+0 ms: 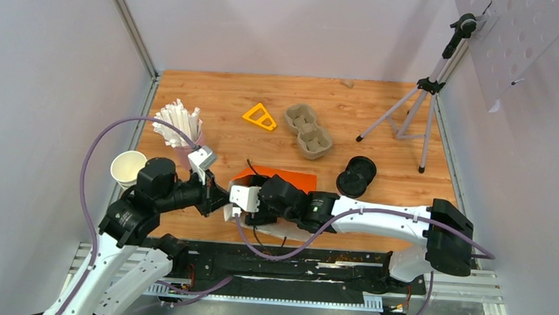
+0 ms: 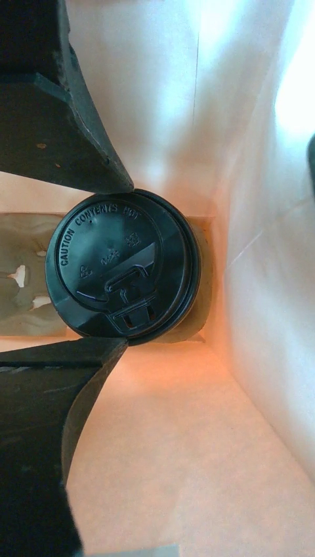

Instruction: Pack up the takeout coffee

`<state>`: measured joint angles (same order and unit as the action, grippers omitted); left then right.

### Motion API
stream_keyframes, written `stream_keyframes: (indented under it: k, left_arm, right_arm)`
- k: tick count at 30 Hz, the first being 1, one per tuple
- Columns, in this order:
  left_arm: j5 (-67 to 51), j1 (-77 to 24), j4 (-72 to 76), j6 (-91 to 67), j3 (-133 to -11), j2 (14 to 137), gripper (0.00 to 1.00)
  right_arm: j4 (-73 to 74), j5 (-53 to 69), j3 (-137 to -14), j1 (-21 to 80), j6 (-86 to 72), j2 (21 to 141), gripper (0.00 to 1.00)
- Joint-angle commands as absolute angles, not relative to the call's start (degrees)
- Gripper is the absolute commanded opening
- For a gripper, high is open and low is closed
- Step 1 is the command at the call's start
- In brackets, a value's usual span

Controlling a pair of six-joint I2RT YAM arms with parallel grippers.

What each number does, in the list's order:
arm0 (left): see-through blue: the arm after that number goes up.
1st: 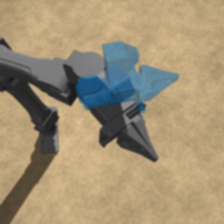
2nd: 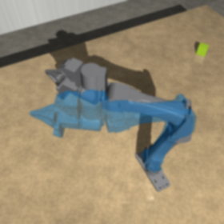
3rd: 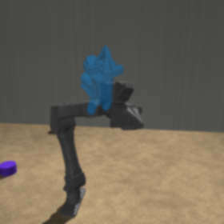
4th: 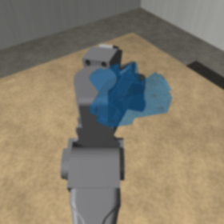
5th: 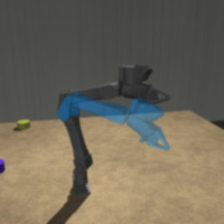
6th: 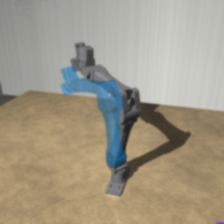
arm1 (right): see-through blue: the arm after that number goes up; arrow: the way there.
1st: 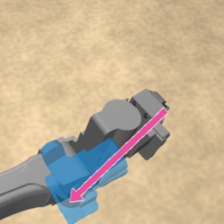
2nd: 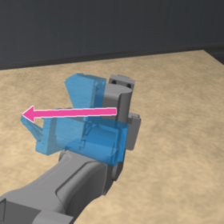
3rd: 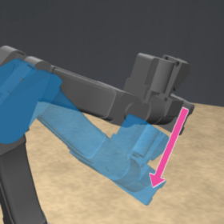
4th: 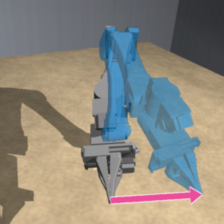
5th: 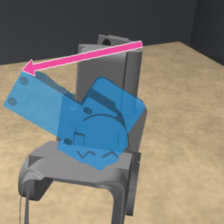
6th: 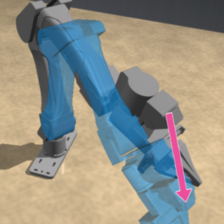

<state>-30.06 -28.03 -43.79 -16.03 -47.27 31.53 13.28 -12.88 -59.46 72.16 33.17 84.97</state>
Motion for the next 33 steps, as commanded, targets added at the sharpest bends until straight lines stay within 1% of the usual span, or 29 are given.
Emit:
stream_keyframes:
  k: [1,10,21,28,33]
  left_arm:
    - [-28.7,-28.2,-39.3,-13.5,-46.1,27.6,0.0]
    - [-31.1,-28.2,-37.2,-11.3,-40.8,21.9,0.0]
    - [-33.0,-28.2,-36.9,-11.0,-40.0,22.8,0.0]
    - [-33.4,-28.2,-37.0,-10.9,-40.1,23.7,0.0]
    - [-32.6,-28.2,-38.3,-11.0,-40.9,24.0,0.0]
  right_arm:
    - [9.2,-11.9,-59.6,71.3,36.1,83.2,0.72]
    - [15.7,-8.6,-60.8,71.2,34.6,84.0,0.72]
    - [20.4,-10.1,-64.6,71.2,32.0,84.6,0.72]
    - [16.2,-11.7,-63.5,70.5,31.6,85.6,0.72]
    - [12.8,-10.6,-63.8,69.9,29.8,85.3,0.7]
